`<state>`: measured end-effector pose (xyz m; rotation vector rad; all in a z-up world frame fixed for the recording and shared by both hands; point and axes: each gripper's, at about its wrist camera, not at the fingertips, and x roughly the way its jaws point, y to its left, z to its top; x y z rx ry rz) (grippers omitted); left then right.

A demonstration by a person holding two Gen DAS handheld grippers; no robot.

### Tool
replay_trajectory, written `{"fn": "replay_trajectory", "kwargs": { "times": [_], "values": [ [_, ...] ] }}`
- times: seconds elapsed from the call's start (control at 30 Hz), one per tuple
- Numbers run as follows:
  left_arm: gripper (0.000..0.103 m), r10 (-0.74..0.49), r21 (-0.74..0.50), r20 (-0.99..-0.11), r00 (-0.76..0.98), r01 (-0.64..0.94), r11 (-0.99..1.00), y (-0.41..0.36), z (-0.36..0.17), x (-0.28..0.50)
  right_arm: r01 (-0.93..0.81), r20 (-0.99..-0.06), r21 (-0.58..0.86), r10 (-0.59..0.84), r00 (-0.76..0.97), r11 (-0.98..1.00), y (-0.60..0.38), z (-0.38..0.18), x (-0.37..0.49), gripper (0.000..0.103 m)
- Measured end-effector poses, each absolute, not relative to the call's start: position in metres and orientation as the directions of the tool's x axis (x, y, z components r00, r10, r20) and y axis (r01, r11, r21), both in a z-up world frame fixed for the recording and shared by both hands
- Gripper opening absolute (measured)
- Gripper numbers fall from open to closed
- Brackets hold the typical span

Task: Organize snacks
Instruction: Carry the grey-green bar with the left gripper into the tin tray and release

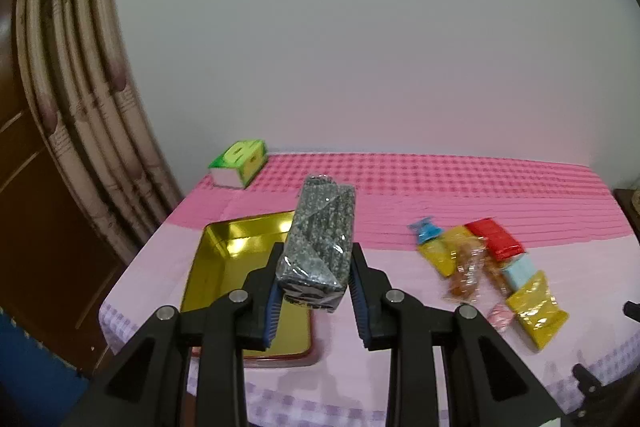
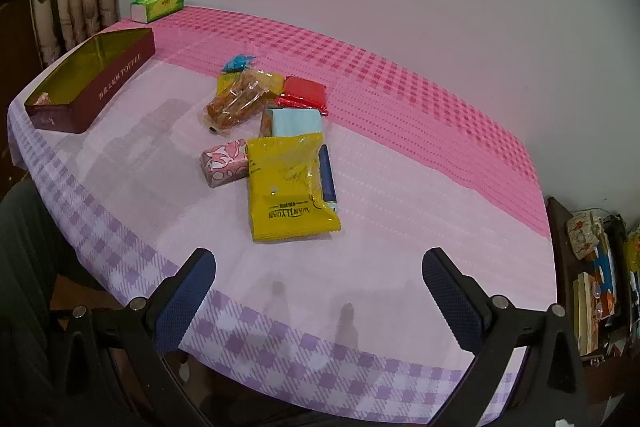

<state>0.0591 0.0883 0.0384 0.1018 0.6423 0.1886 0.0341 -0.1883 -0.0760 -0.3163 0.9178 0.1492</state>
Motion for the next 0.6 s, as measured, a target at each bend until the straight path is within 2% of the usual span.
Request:
{"fn": "replay_trajectory", "kwargs": {
  "times": [0.6],
  "values": [
    [0.030, 0.276, 0.121, -0.675, 0.685, -0.266, 0.956, 0.170, -0.025, 0.070, -0.279, -0.827, -0.224, -0.031, 0.562, 0.934, -0.182, -0.101, 0.040, 0.103]
  ]
}}
